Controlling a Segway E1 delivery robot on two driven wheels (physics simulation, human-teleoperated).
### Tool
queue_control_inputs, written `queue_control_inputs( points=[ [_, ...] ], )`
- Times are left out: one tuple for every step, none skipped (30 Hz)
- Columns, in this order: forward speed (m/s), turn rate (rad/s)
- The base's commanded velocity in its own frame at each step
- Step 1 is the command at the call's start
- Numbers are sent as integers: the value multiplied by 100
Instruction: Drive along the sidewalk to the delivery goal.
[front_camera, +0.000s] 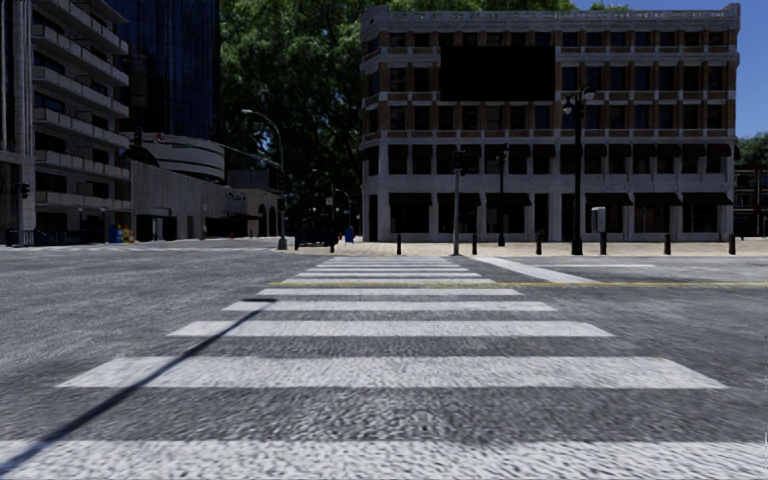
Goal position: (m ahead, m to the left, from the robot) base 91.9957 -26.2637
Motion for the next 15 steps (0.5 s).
queue_control_inputs(
  points=[
    [200, 0],
    [200, 0],
    [200, 0],
    [200, 0],
    [200, 0],
    [200, 0],
    [200, 0],
    [200, 0],
    [200, 0],
    [200, 0],
    [200, 0],
    [200, 0],
    [200, 0],
    [200, 0],
    [200, 0]
  ],
)
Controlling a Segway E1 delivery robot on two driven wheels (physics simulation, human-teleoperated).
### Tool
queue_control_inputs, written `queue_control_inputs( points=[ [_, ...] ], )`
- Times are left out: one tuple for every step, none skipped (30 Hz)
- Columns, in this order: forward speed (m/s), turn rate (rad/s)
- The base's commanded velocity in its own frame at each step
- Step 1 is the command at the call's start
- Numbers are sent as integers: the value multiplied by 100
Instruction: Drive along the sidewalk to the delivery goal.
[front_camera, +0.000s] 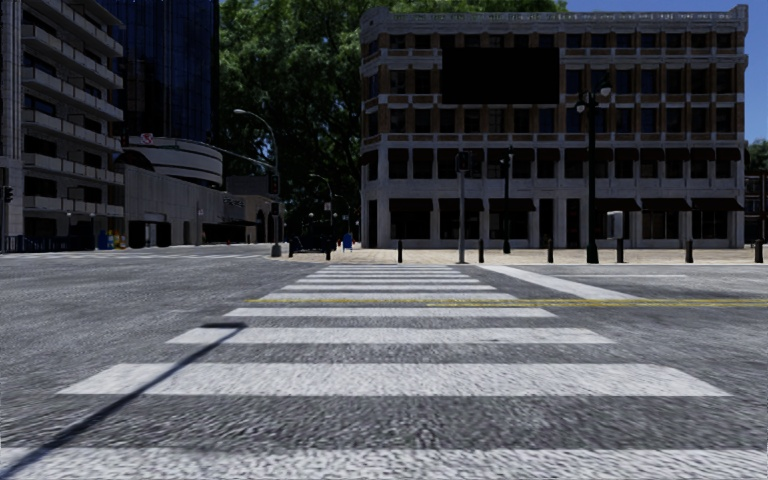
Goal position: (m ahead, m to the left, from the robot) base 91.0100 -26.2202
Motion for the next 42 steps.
queue_control_inputs(
  points=[
    [200, 0],
    [200, 0],
    [200, 0],
    [200, 0],
    [200, 0],
    [200, 0],
    [200, 0],
    [200, 0],
    [200, 0],
    [200, 0],
    [200, 0],
    [200, 0],
    [200, 0],
    [200, 0],
    [200, 0],
    [200, 0],
    [200, 0],
    [200, 0],
    [200, 0],
    [200, 0],
    [200, 0],
    [200, 0],
    [200, 0],
    [200, 0],
    [200, 0],
    [200, 0],
    [200, 0],
    [200, 0],
    [200, 0],
    [200, 0],
    [200, 0],
    [200, 0],
    [200, 0],
    [200, 0],
    [200, 0],
    [200, 0],
    [200, 0],
    [200, 0],
    [200, 3],
    [200, 7],
    [200, 11],
    [200, 13]
  ],
)
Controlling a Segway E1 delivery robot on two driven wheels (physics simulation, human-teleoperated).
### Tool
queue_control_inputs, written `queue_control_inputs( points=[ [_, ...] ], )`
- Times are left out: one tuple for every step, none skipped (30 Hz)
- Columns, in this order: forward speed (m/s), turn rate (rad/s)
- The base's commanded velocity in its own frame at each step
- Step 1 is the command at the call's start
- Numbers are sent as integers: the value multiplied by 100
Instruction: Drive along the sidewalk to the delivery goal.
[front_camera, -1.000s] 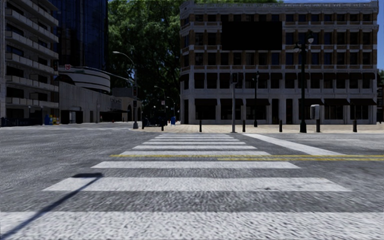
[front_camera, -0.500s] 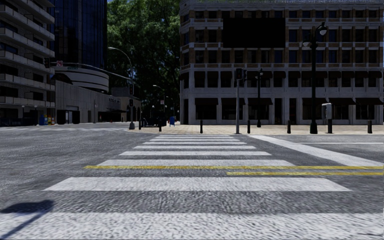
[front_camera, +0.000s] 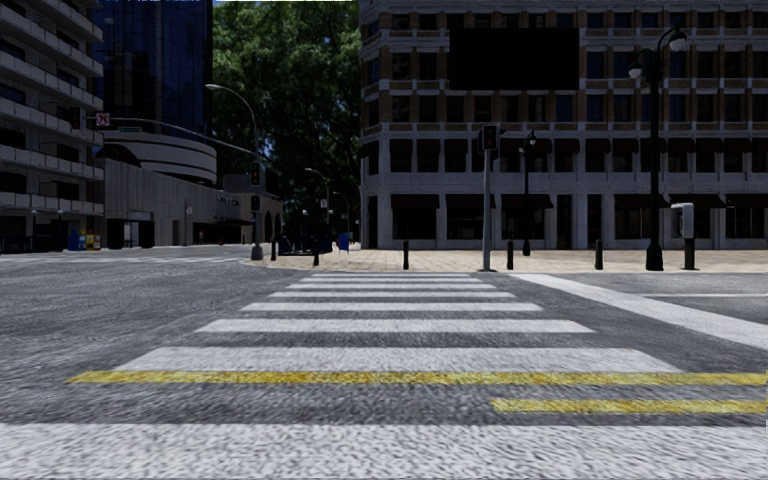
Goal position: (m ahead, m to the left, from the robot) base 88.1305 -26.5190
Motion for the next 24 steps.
queue_control_inputs(
  points=[
    [200, 13],
    [200, 13],
    [200, 13],
    [200, 14],
    [200, 14],
    [200, 14],
    [200, 14],
    [200, 14],
    [200, 14],
    [200, 14],
    [200, 14],
    [200, 14],
    [200, 14],
    [200, 14],
    [200, 14],
    [200, 21],
    [200, 30],
    [200, 38],
    [200, 40],
    [200, 40],
    [200, 27],
    [200, 8],
    [200, 0],
    [200, 0]
  ],
)
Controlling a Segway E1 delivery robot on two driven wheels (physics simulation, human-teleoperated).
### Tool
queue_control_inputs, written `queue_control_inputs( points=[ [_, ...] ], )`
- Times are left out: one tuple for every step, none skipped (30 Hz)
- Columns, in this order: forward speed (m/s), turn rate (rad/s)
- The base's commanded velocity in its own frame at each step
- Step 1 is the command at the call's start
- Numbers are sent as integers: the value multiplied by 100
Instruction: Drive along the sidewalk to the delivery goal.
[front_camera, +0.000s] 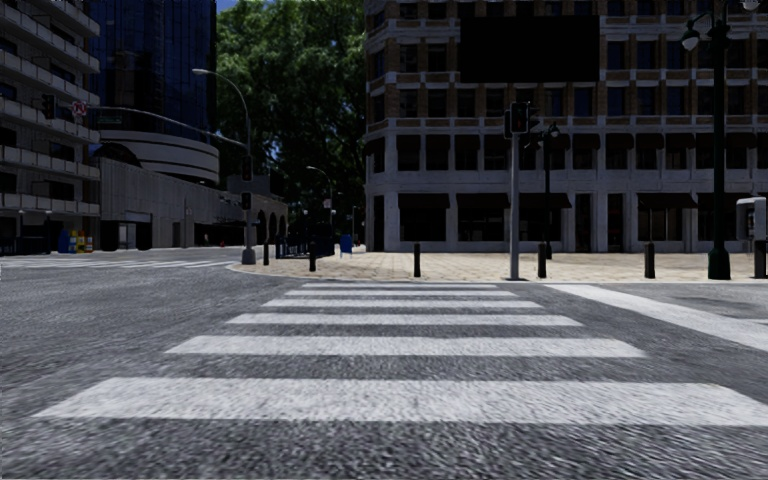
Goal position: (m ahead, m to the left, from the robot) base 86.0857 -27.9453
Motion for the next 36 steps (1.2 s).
queue_control_inputs(
  points=[
    [200, 0],
    [200, 0],
    [200, 0],
    [200, 0],
    [200, 0],
    [200, 0],
    [200, 0],
    [200, 0],
    [200, 0],
    [200, 0],
    [200, 0],
    [200, 0],
    [200, 7],
    [200, 11],
    [200, 12],
    [200, 13],
    [200, 16],
    [200, 17],
    [200, 17],
    [200, 18],
    [200, 18],
    [200, 18],
    [200, 18],
    [200, 19],
    [200, 22],
    [200, 25],
    [200, 26],
    [200, 26],
    [200, 26],
    [200, 26],
    [200, 26],
    [200, 26],
    [200, 17],
    [200, 0],
    [200, 0],
    [200, 0]
  ],
)
